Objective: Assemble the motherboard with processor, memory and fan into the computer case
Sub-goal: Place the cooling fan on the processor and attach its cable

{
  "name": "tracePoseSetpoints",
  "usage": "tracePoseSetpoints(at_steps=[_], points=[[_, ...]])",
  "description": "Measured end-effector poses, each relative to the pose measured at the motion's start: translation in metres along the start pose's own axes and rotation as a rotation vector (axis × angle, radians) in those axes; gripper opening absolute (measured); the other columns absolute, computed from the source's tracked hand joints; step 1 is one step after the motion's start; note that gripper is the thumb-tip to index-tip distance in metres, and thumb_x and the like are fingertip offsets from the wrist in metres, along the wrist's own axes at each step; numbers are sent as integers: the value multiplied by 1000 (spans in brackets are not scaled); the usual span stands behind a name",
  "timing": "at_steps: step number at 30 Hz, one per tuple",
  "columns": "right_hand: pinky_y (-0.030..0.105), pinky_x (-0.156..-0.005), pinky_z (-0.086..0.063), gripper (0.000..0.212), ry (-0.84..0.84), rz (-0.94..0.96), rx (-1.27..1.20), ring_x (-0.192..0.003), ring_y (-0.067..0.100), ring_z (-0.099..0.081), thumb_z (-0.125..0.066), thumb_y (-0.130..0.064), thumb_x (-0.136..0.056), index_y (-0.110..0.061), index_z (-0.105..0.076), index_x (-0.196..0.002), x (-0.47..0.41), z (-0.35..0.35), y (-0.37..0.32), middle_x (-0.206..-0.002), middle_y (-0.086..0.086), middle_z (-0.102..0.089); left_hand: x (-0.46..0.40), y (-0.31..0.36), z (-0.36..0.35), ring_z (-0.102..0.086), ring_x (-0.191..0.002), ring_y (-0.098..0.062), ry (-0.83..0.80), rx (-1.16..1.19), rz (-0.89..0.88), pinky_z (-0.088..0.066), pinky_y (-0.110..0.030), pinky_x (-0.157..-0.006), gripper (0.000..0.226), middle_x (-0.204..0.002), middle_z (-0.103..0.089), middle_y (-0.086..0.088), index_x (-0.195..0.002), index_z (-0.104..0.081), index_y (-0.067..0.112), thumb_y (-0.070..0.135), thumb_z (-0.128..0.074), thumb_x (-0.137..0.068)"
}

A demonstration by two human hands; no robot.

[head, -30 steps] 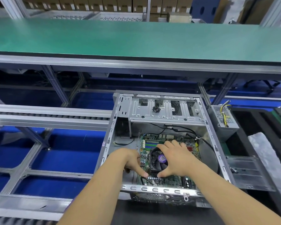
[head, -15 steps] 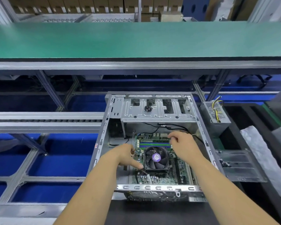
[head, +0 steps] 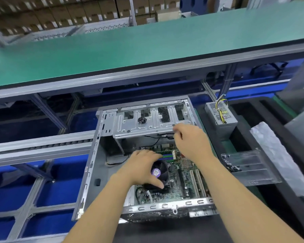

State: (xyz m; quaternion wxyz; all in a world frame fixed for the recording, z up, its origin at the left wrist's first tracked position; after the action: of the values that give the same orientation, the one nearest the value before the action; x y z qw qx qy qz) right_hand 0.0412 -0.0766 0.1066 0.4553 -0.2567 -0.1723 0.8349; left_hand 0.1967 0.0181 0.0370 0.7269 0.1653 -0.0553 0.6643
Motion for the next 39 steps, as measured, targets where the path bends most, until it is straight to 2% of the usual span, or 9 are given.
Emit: tracePoseSetpoints(at_steps=[5, 15, 23, 28, 31, 33, 34, 36, 39], points=[[39, -67, -53, 24, -103, -8, 53, -83, 33, -65, -45, -23, -99, -18, -66, -108, 3, -20, -2, -90, 6, -72, 1, 7, -11, -48, -125, -17, -30, 162, -4, -42, -33, -102, 105, -137, -52, 5, -148, -36, 26, 71, -76, -62], [39, -67, -55, 23, -147, -56, -15, -76, 29, -63, -45, -21, -99, -17, -67, -105, -3, -32, 2, -82, 7, -70, 2, 10, -10, -47, -127, -15, -86, 210, -3, -41, -34, -104, 106, -140, -48, 9, -154, -29, 26, 57, -82, -67], [36, -70, -54, 26, -243, -81, 1, -84, 27, -64, -45, -22, -98, -19, -70, -105, -2, -43, 5, -98, 4, -72, 2, 9, -12, -41, -137, -14, -76, 236, 3, -37, -38, -111, 110, -152, -42, 10, -155, -25, 29, 59, -82, -65], [35, -74, -53, 25, -377, -54, 27, -88, 24, -62, -46, -22, -97, -22, -69, -106, 2, -51, 4, -104, 2, -71, 5, 1, -13, -38, -133, -3, -75, 374, -16, -31, -21, -111, 104, -151, -41, 14, -154, -32, 26, 55, -83, -68], [37, -81, -55, 28, -409, -7, 36, -96, 24, -63, -46, -22, -97, -22, -69, -113, 4, -52, 1, -111, 0, -70, 9, -21, -7, -52, -100, 17, 21, 683, 147, -35, 1, -83, 65, -138, -53, 16, -144, -49, 28, 48, -71, -85], [39, -85, -55, 29, -448, 58, 42, -102, 24, -63, -49, -24, -98, -22, -69, -118, 4, -57, -8, -113, 0, -69, 12, -46, 5, -59, -91, 9, 184, 598, 293, -44, -10, -78, 34, -122, -66, 8, -128, -63, 26, 32, -58, -95], [39, -87, -54, 28, -486, 104, 56, -105, 24, -63, -51, -27, -99, -23, -68, -121, 5, -63, -17, -114, 0, -68, 15, -59, 8, -61, -93, -2, 211, 505, 363, -47, -19, -81, 29, -116, -68, 5, -121, -66, 23, 23, -53, -95], [40, -94, -51, 34, -590, 187, 106, -114, 25, -58, -57, -39, -98, -25, -64, -128, 10, -81, -35, -121, 2, -63, 20, -80, 5, -61, -101, -19, 123, 351, 461, -50, -30, -87, 31, -115, -66, -1, -113, -66, 20, 11, -48, -91], [48, -106, -43, 63, -780, 184, 103, -127, 27, -46, -66, -61, -89, -30, -53, -142, 26, -110, -47, -134, 5, -53, 30, -92, -17, -61, -106, -26, -90, 201, 515, -52, -35, -87, 34, -119, -64, -8, -115, -62, 16, 6, -48, -86]])
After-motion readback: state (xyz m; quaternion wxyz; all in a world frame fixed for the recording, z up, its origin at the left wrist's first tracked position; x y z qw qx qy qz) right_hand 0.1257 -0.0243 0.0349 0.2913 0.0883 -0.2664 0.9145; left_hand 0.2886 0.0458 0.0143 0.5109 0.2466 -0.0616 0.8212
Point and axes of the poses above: each hand's wrist, its own x-axis away from the middle knuckle, its own z-axis out of the back of the hand, y = z × x, the point moved 5 cm from there along -x, towards the middle knuckle
